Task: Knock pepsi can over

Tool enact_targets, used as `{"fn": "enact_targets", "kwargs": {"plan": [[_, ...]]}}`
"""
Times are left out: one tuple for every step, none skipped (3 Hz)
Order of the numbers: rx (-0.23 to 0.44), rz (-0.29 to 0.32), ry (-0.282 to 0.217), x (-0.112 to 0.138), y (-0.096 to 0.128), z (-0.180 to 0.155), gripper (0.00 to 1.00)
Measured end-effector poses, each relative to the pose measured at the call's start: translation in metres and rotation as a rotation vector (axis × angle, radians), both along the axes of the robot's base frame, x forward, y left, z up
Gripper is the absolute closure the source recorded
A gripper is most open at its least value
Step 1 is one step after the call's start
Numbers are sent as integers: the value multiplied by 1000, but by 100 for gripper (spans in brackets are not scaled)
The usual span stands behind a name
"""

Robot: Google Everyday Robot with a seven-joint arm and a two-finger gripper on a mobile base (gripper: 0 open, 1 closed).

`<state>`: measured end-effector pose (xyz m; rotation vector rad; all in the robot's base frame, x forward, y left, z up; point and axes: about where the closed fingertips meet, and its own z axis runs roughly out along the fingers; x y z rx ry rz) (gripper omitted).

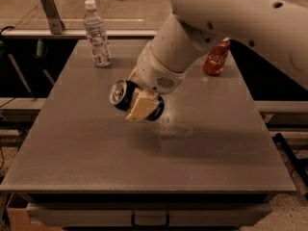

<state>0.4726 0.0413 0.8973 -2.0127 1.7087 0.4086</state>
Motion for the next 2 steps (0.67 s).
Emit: {"fn": "enact_targets", "kwargs": {"plan": [[-127, 28, 20, -7, 2, -24, 61], [-184, 48, 34, -10, 9, -39, 38]]}}
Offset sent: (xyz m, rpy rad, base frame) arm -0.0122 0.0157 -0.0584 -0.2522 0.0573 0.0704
